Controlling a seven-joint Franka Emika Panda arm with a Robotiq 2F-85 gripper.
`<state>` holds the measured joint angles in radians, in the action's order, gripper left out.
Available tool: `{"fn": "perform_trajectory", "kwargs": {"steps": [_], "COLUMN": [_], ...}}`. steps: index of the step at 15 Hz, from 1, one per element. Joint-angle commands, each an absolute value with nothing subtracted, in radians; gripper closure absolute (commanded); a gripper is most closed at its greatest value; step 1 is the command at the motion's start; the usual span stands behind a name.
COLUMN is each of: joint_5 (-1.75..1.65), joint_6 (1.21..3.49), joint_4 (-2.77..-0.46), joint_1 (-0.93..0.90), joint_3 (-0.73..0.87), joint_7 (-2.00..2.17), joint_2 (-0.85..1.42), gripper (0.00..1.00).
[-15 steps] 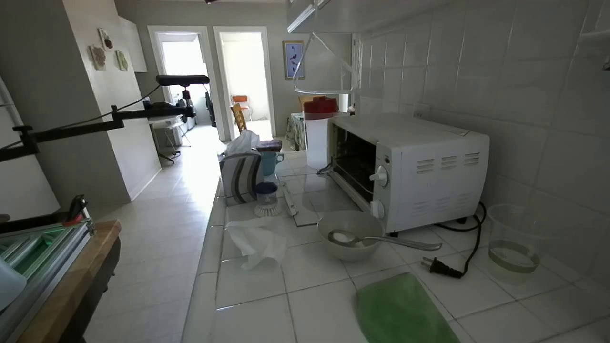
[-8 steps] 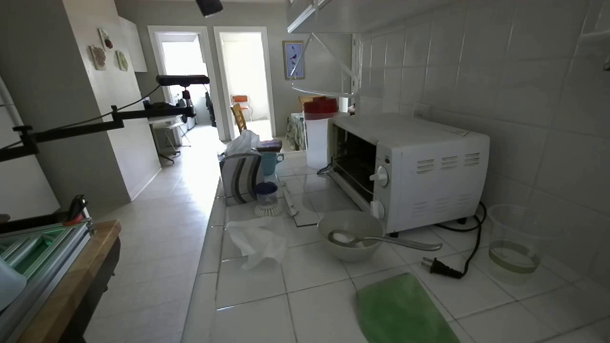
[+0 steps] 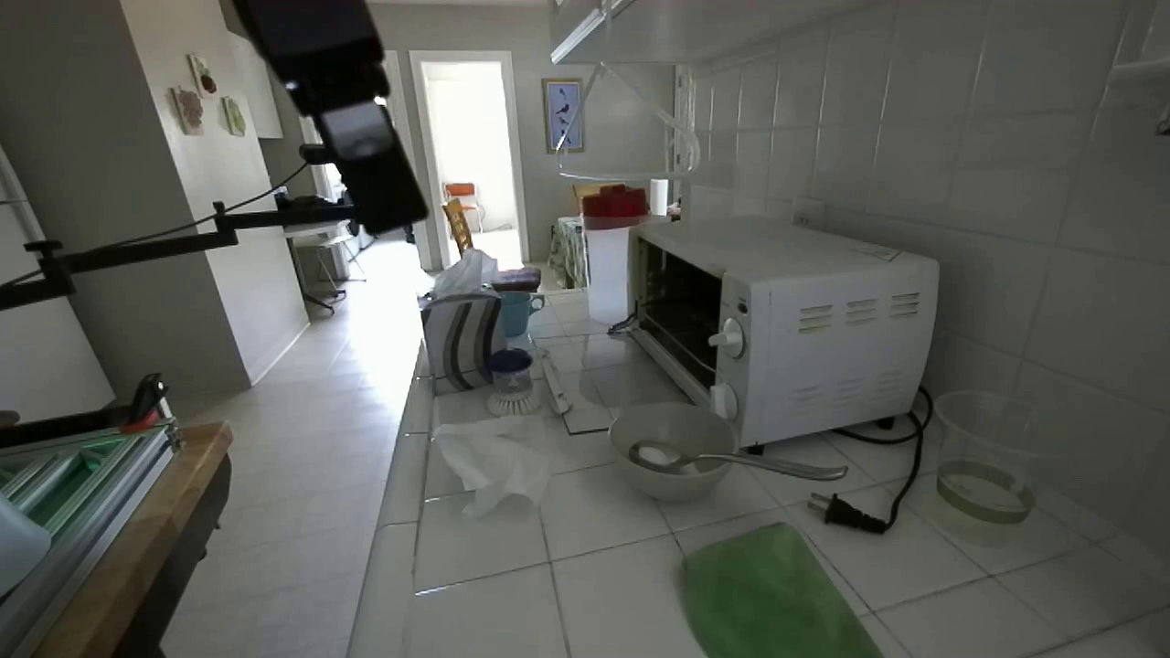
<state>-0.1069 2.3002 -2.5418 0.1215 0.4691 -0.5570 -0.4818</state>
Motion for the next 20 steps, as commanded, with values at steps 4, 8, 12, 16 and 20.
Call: {"fn": "perform_trajectory", "kwargs": {"steps": [4, 8, 12, 16, 20], "joint_5": [-0.195, -0.215, -0.192, -0.154, -0.041], "joint_6": [2.406, 2.458, 2.444, 2.445, 2.597], "joint_4": [-2.511, -2.535, -2.526, -2.535, -2.531], "joint_1": [0.22, 0.229, 0.224, 0.202, 0.117], "joint_3": [0.391, 0.375, 0.37, 0.386, 0.473], "joint_7": [-0.463, -0.51, -0.487, -0.541, -0.757], "joint_2": [-0.357, -0.375, -0.364, -0.403, -0.391], "gripper": [0.0, 0.0, 0.0, 0.0, 0.0]}}
